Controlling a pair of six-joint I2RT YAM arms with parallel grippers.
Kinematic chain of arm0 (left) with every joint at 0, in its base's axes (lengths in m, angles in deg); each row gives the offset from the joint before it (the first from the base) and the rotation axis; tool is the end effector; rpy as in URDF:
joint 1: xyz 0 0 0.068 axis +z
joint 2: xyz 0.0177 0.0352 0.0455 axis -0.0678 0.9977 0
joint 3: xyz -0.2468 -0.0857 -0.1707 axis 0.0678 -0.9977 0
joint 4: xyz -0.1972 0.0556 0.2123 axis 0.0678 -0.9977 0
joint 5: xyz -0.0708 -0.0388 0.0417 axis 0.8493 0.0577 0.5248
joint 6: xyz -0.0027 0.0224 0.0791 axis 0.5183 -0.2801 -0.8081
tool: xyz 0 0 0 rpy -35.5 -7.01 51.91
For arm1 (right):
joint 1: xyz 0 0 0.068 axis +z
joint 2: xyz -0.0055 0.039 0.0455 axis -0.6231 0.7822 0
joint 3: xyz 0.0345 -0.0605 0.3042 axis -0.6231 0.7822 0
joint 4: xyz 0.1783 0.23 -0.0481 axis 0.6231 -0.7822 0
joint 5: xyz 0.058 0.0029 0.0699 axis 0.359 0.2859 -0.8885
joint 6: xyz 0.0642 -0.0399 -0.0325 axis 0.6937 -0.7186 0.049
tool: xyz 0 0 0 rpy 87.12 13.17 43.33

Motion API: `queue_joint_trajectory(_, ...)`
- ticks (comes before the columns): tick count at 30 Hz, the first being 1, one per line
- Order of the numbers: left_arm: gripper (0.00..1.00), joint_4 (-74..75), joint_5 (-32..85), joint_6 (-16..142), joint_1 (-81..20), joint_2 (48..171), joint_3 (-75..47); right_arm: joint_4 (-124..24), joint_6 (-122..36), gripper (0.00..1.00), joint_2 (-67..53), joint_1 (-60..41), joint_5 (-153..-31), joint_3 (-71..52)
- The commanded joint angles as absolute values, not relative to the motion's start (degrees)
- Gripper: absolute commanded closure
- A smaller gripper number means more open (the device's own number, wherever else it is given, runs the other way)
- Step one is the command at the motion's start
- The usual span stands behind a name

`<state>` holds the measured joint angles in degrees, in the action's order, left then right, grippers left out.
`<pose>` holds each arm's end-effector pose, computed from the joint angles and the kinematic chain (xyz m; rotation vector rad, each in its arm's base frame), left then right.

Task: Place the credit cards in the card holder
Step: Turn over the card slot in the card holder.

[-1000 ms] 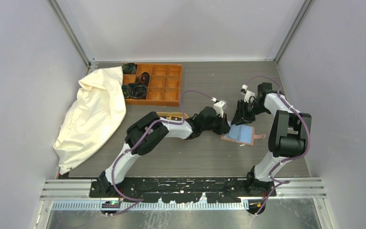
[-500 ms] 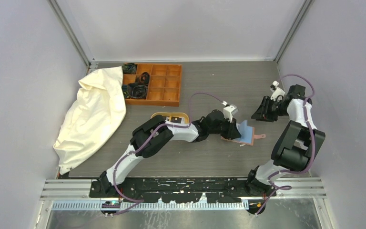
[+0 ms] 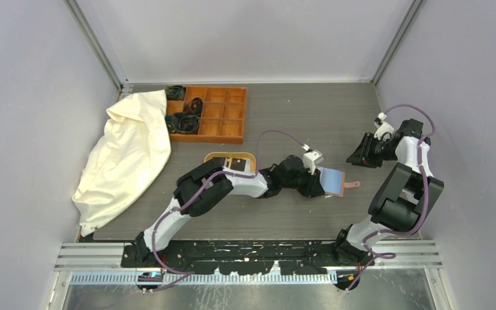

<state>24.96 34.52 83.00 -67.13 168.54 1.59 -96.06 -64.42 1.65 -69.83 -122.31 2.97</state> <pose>0.2537 -0.5473 0.1180 0.7882 2.0241 -1.3181 0.3079 -0.1350 0.2225 0.2362 2.5321 0.6693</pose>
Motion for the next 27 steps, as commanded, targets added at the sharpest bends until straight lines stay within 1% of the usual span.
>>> queue_joint_trajectory(1,0.73,32.88,30.96,78.08,-64.49,153.47,-7.83,-98.56,-67.91,0.66,3.64,-68.13,-124.20,2.58)
queue_joint_trajectory(8,0.68,34.96,29.30,71.16,-60.49,133.08,-25.86,-98.60,-68.46,0.64,8.90,-60.27,-116.37,2.01)
queue_joint_trajectory(13,0.52,32.40,26.44,67.30,-58.05,117.60,-38.34,-98.78,-68.91,0.62,13.97,-56.34,-109.74,1.05)
queue_joint_trajectory(15,0.43,30.40,24.18,65.48,-57.66,111.33,-42.93,-98.65,-69.03,0.62,15.08,-55.33,-107.72,0.93)
queue_joint_trajectory(18,0.33,28.14,22.24,64.52,-56.86,103.09,-49.13,-98.12,-69.05,0.62,16.24,-53.47,-105.42,0.76)
queue_joint_trajectory(20,0.30,27.03,22.28,64.95,-56.38,98.00,-52.61,-97.94,-68.90,0.62,17.01,-51.74,-103.77,0.43)
queue_joint_trajectory(24,0.30,26.45,25.37,67.53,-56.01,92.33,-58.86,-97.36,-68.56,0.61,17.36,-48.15,-99.80,-0.65)
queue_joint_trajectory(27,0.30,27.01,27.15,70.38,-55.92,89.74,-62.48,-97.40,-68.63,0.61,15.19,-46.31,-97.14,-1.92)
